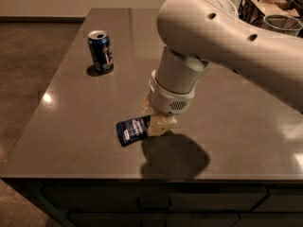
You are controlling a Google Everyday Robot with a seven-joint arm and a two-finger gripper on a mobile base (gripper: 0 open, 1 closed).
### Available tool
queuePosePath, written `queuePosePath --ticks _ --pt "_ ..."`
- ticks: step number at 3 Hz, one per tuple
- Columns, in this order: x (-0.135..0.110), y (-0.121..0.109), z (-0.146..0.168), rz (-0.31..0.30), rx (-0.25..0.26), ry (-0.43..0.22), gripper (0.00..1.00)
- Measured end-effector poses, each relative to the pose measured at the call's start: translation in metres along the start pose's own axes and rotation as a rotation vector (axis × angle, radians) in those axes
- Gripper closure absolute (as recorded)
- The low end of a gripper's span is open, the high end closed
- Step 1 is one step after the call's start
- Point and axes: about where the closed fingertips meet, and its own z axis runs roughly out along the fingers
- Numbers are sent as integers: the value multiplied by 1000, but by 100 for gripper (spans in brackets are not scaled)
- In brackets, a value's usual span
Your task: Move rxbar blueberry near rxbar chocolate
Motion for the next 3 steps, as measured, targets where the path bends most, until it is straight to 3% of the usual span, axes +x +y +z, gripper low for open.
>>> queuePosePath --ticks 1,3 --pt "31 -20 -31 135 60 3 100" --pt "144 -73 -102 549 219 30 100"
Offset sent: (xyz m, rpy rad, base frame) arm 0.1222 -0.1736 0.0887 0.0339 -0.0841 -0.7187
